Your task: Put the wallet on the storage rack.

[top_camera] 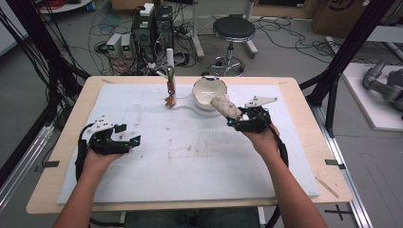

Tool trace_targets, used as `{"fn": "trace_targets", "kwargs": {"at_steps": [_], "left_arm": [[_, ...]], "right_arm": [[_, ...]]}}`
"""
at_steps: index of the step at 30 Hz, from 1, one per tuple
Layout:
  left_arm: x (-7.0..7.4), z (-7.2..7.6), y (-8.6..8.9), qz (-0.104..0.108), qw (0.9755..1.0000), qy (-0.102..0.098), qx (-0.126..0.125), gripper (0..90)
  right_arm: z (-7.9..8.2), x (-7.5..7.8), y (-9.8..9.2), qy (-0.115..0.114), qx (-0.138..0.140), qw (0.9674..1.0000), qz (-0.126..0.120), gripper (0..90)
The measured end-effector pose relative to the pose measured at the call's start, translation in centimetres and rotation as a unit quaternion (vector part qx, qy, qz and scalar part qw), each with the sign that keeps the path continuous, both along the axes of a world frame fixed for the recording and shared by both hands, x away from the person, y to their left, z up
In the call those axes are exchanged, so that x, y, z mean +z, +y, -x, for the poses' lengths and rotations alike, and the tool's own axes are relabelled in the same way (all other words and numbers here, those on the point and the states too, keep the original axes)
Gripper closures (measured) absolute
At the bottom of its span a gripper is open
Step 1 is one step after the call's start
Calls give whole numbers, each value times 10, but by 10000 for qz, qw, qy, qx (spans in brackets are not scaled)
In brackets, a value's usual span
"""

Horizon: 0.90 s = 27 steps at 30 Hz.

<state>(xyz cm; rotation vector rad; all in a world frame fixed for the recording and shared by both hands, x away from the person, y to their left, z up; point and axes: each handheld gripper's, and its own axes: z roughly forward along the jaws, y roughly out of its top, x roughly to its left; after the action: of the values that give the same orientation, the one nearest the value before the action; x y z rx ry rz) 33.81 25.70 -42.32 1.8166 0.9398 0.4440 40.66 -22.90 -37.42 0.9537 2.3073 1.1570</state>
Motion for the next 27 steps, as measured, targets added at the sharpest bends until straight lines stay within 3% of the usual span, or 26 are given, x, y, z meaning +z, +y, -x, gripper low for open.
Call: {"fn": "trace_targets", "kwargs": {"at_steps": [14, 27], "left_arm": [[1, 0, 3, 17, 10000, -7, -15, 179], [0, 0, 12, 51, 9999, 21, 89, 179]], "right_arm": [[-45, 29, 40, -82, 34, 9984, 565, 365], [-71, 24, 68, 30, -24, 9956, 936, 365]]}}
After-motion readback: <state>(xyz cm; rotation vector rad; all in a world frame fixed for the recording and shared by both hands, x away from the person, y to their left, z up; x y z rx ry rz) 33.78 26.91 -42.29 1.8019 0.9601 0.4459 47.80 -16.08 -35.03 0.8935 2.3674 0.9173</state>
